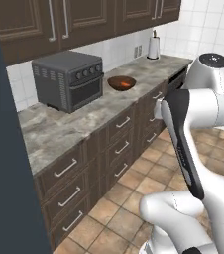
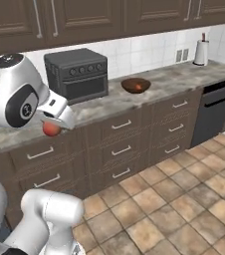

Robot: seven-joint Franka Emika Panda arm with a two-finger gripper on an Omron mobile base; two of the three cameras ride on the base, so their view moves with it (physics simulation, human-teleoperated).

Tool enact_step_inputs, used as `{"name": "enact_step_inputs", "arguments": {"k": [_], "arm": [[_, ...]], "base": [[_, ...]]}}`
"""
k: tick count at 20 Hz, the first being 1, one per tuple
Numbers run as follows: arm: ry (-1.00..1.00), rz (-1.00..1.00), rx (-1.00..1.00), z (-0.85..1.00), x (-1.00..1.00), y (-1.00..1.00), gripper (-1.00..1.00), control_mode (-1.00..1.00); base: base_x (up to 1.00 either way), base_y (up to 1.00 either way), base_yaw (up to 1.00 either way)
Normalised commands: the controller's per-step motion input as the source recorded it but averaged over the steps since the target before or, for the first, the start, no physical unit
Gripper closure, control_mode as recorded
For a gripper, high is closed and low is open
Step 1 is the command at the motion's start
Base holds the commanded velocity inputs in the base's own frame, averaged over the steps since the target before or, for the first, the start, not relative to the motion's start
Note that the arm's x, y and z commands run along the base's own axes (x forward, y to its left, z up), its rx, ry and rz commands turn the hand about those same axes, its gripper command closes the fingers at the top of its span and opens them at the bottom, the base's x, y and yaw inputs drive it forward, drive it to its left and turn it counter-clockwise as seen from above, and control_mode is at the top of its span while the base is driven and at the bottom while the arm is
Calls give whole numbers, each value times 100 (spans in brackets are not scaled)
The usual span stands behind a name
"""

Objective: Take the peach, carrot, and mushroom from the freezer and place them in the bowl on the counter.

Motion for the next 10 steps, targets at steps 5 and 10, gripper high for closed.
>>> {"name": "enact_step_inputs", "arguments": {"k": [5,10], "arm": [[0,0,0,0,0,0,100,100],[0,0,0,0,0,0,100,100]], "base": [[100,-51,0],[100,-43,0]]}}
